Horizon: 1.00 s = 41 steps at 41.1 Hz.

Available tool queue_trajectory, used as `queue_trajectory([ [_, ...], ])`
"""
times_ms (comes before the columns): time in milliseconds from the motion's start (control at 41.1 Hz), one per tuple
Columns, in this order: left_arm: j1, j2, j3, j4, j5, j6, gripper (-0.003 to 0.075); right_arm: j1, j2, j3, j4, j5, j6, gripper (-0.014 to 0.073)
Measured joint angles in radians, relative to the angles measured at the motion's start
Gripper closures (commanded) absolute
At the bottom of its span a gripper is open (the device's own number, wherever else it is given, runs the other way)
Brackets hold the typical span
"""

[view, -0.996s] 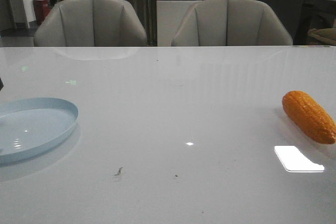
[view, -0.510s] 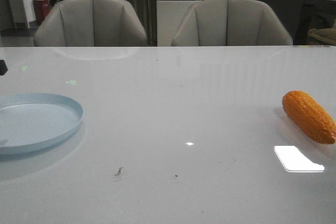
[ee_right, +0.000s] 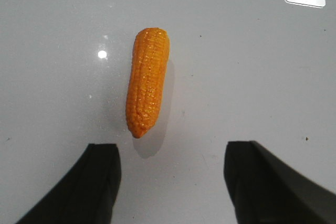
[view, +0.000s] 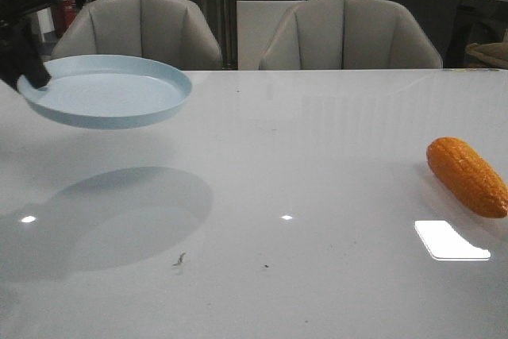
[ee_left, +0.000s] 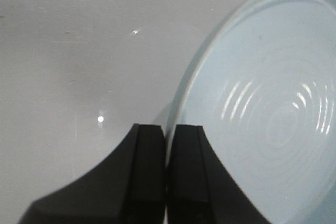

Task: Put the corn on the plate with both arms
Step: 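Lift the plate with the left gripper and set it down mid-table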

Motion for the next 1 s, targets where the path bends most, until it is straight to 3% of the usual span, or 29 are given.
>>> queue_trajectory([
  [462, -0.273, 0.000, -0.004, -0.010, -0.047, 0.004, 0.0631, 0.000, 0.000, 0.000, 0.000, 0.000, 0.000, 0.0062],
  [778, -0.310, 0.006, 0.003, 0.081, -0.068, -0.021, 0.0631, 0.000, 0.000, 0.000, 0.000, 0.007, 0.000, 0.0062],
  [996, -0.329, 0.111, 0.005, 0.084, -0.009, -0.021, 0.0631, 0.000, 0.000, 0.000, 0.000, 0.008, 0.000, 0.0062],
])
